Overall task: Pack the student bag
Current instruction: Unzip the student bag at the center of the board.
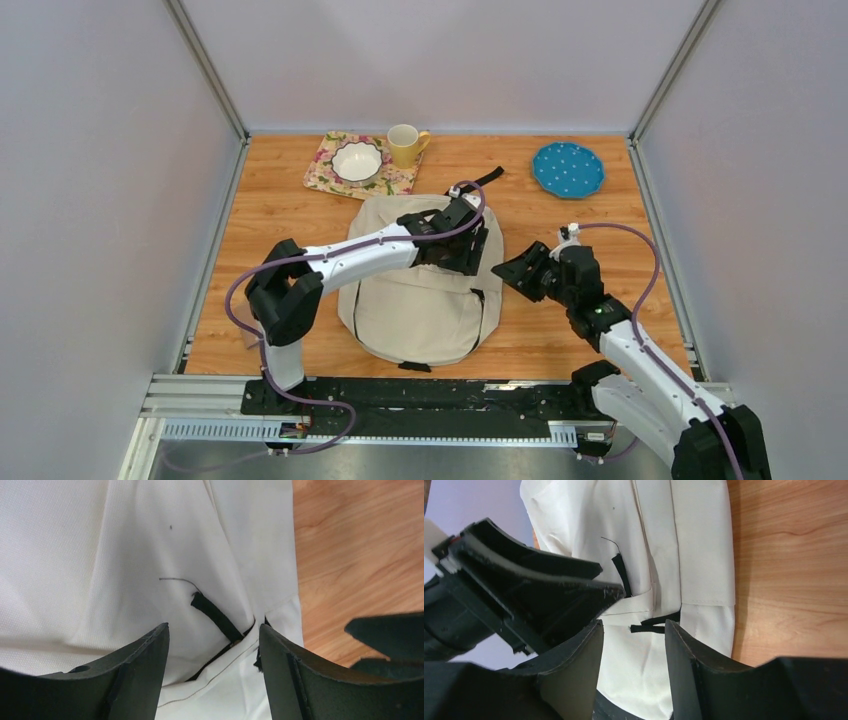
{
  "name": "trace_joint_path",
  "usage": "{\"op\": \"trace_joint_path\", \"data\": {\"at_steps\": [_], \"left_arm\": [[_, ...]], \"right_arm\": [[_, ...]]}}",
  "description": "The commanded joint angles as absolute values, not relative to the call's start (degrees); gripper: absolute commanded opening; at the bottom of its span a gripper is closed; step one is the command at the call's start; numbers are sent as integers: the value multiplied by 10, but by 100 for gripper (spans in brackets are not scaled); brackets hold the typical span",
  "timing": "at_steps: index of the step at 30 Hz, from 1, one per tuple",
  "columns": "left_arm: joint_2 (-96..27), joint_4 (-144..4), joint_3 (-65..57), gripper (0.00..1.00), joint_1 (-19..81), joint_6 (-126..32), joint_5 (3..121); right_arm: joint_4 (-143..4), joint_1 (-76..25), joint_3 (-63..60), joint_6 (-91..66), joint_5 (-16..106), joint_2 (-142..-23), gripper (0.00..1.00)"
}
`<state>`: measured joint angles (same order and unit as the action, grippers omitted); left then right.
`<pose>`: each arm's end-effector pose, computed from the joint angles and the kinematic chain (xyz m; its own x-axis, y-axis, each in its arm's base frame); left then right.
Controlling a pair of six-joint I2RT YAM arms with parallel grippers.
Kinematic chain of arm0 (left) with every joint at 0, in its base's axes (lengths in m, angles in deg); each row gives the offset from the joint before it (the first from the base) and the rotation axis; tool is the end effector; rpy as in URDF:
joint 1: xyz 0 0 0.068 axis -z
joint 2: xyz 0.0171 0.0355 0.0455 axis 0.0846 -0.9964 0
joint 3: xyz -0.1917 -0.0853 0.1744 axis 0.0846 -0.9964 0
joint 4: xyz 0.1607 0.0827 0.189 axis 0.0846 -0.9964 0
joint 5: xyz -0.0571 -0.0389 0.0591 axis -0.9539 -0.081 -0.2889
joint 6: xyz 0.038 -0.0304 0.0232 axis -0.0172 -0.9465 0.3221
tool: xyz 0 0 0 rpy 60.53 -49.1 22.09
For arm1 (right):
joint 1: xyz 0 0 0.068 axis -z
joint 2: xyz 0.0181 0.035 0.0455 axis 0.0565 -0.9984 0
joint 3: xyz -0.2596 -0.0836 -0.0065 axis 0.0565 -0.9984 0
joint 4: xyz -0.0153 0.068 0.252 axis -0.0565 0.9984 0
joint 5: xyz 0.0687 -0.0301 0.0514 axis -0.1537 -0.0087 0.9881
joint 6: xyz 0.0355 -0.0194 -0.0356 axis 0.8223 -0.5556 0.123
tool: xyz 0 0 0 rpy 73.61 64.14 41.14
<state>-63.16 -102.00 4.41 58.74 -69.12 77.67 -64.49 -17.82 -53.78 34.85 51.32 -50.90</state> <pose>0.2388 -0.3194 0.2360 -0.8178 0.1822 -0.5459 0.3624 0.8999 -0.2427 0.1722 0.0757 0.2050 -0.7263 0.5648 -0.3918 0.0772 0.6334 0.7700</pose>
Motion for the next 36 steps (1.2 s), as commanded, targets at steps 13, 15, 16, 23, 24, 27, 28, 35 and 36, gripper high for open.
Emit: {"op": "trace_joint_path", "data": {"at_steps": [13, 15, 16, 23, 24, 27, 28, 35, 36], "left_arm": [[-738, -1144, 152, 51, 603, -735, 879], [-752, -1149, 165, 51, 609, -741, 891], [-757, -1154, 171, 50, 614, -744, 891], [-797, -1180, 210, 44, 623, -762, 900], [-799, -1186, 207, 44, 624, -764, 909], [-792, -1188, 191, 40, 623, -768, 920], [-792, -1189, 187, 37, 623, -768, 922], [-795, -1184, 178, 19, 624, -762, 919], [-793, -1179, 175, 8, 625, -761, 915]], "right_arm": [[-541, -175, -575, 354, 463, -336, 51], [-533, -176, -575, 354, 469, -328, 51], [-530, -177, -575, 353, 471, -325, 51], [-505, -177, -577, 346, 476, -291, 52], [-500, -176, -576, 346, 476, -287, 52], [-490, -176, -575, 346, 478, -275, 52], [-488, -176, -574, 346, 476, -270, 52], [-474, -176, -575, 346, 470, -255, 52], [-473, -176, -576, 347, 471, -256, 52]]}}
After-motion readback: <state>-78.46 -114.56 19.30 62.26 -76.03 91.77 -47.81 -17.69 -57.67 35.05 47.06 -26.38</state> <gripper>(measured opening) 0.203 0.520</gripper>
